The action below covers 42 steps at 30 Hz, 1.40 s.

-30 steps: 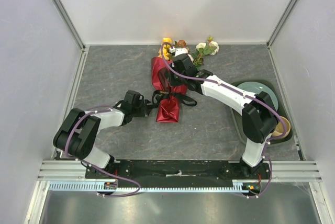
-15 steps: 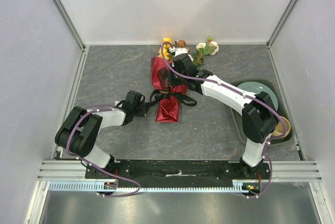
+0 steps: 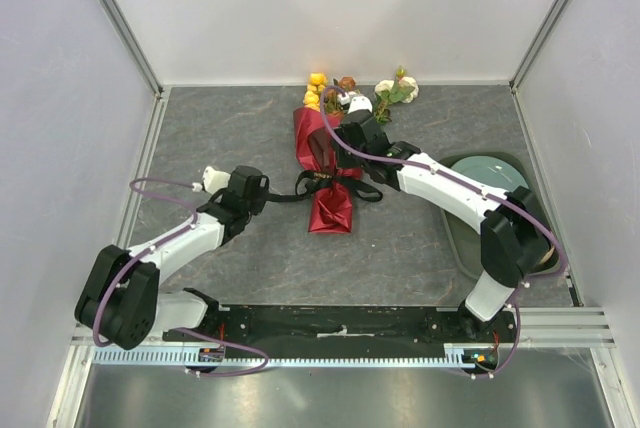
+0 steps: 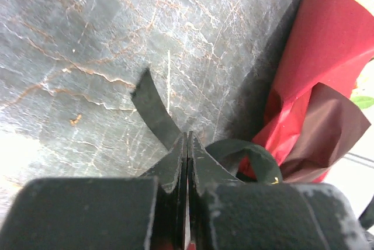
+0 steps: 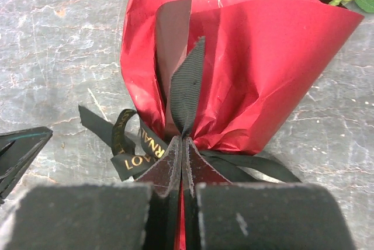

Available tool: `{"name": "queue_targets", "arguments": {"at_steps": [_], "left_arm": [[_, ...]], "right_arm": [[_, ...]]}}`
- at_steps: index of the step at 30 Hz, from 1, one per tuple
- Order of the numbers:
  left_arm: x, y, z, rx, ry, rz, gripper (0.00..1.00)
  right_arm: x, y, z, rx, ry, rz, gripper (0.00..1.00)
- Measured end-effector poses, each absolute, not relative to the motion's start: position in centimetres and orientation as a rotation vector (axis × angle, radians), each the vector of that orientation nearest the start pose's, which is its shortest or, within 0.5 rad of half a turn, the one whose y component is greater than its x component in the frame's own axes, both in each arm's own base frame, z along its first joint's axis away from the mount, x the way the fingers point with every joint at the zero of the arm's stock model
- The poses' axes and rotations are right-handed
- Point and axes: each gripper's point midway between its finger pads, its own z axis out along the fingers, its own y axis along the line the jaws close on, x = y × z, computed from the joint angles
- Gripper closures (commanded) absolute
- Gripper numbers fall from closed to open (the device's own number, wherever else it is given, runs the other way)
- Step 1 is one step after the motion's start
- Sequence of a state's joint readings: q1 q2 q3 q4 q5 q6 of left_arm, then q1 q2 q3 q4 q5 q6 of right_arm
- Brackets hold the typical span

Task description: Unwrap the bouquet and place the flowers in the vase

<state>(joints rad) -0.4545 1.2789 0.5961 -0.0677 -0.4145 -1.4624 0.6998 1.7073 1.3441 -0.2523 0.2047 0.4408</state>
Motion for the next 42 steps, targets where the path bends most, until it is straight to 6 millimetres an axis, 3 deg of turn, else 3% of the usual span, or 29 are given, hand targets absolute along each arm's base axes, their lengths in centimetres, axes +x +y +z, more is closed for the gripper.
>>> {"name": "queue_targets", "arguments": {"at_steps": [4,7,8,9,16,19,24,29,35,42], "left_arm": [[32.9,-13.0,8.8,-1.103,1.988,-0.514,0.98],[32.5,-15.6,9.3,-0.803,2.134,-0.582,0.71],[32.5,-16.3,9.6,-0.719,2.162,-0.602,0.57],[32.6,-17.2,10.2,-0.622,2.182,-0.637,0.51],[30.8,-21.6,12.8,-0.101,2.190,-0.856,0.45],[29.8,-23.5,13.9,0.040,2.161,-0.989,0.27],[28.7,-26.0,13.6,0.171,2.171,-1.119,0.28],[30.5,-27.4,11.9,0.207,2.235,-1.098,0.39],[31.8,-26.9,8.8,0.148,2.320,-1.002,0.62],[32.0,-25.6,5.6,0.084,2.394,-0.894,0.66]], "right_arm": [[38.4,29.5,17.2,-0.157,2.186,0.407,1.00],[38.0,29.7,16.8,-0.196,2.199,0.429,1.00],[37.9,29.8,16.8,-0.204,2.201,0.437,1.00],[37.8,30.0,16.8,-0.221,2.203,0.449,1.00],[36.7,31.1,16.6,-0.331,2.213,0.517,1.00],[36.4,31.6,16.5,-0.355,2.219,0.550,1.00],[35.9,32.1,16.4,-0.371,2.232,0.595,1.00],[35.5,32.6,16.5,-0.363,2.240,0.633,1.00],[35.5,32.9,16.7,-0.332,2.245,0.663,1.00],[35.3,33.7,18.7,-0.281,2.219,0.750,1.00]]}}
